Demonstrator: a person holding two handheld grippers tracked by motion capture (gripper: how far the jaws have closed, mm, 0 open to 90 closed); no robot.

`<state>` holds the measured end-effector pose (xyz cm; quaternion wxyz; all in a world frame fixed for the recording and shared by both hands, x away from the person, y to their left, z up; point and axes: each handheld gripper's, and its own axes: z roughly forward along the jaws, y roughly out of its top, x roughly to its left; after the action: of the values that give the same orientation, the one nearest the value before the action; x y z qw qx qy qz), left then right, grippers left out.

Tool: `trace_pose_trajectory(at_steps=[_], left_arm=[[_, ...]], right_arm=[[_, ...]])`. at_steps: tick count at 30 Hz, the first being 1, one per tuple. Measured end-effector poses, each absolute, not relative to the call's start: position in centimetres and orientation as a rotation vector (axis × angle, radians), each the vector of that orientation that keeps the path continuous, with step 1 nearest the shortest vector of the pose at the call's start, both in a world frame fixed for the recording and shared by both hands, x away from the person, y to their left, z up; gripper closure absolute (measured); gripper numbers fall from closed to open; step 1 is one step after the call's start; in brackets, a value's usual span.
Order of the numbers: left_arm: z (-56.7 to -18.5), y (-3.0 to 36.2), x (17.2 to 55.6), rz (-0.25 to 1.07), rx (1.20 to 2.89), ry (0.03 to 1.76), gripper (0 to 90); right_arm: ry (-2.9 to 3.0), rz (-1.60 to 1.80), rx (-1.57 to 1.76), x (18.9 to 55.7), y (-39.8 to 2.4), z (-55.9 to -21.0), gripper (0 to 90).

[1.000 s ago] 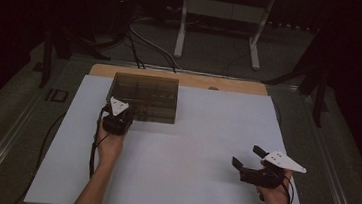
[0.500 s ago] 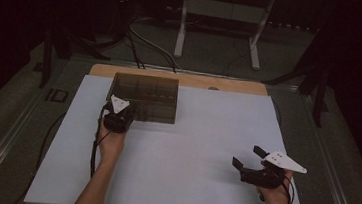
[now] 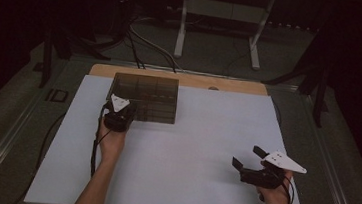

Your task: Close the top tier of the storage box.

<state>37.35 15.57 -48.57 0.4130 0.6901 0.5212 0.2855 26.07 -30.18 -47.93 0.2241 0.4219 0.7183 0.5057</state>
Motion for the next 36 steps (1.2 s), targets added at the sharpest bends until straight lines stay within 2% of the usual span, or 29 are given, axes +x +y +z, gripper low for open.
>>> trace_pose_trajectory(at_steps=[7,8,11,16,17,18,20,23,24,25,28,30,33,34,36], left_arm=[[-48.4,15.8,36.7,0.725,1.737,1.283,90.0],[-48.3,15.8,36.5,0.725,1.742,1.274,85.4],[-47.9,16.0,35.9,0.743,1.733,1.244,79.7],[-47.2,16.5,34.8,0.772,1.7,1.209,60.2],[-46.7,16.8,34.3,0.766,1.687,1.186,60.2],[-46.5,17.0,34.0,0.758,1.686,1.17,52.5],[-46.1,17.4,33.4,0.735,1.682,1.136,49.9],[-45.8,17.7,32.9,0.7,1.674,1.133,36.4],[-45.5,17.9,32.5,0.686,1.673,1.132,36.4],[-45.5,17.9,32.5,0.686,1.673,1.132,22.5],[-45.1,18.4,31.2,0.66,1.665,1.11,18.5],[-45.1,18.6,30.9,0.655,1.671,1.101,8.9],[-45.0,19.3,29.9,0.648,1.661,1.09,8.4],[-45.1,19.5,29.6,0.651,1.668,1.086,2.7],[-45.3,19.8,29.1,0.659,1.682,1.077,2.5]], right_arm=[[1.979,1.398,1.168,26.0,-30.3,-47.9,5.6],[1.979,1.398,1.168,26.0,-30.3,-47.9,5.6],[1.977,1.398,1.164,26.0,-30.3,-47.9,5.6],[1.978,1.399,1.167,26.0,-30.3,-47.9,5.6],[1.979,1.4,1.168,26.0,-30.3,-47.9,5.6],[1.979,1.401,1.169,25.9,-30.2,-47.9,5.6],[1.979,1.402,1.167,25.9,-30.2,-47.9,5.6],[1.98,1.401,1.166,25.9,-30.3,-47.8,5.6],[1.98,1.401,1.164,25.8,-30.3,-47.8,5.7],[1.98,1.401,1.164,25.8,-30.3,-47.8,5.7],[1.982,1.401,1.164,25.7,-30.2,-47.8,5.6],[1.982,1.401,1.162,25.7,-30.2,-47.8,5.6],[1.984,1.411,1.153,25.5,-30.1,-47.7,5.6],[1.984,1.411,1.151,25.5,-30.1,-47.7,5.6],[1.983,1.417,1.149,25.4,-30.1,-47.7,5.6]])
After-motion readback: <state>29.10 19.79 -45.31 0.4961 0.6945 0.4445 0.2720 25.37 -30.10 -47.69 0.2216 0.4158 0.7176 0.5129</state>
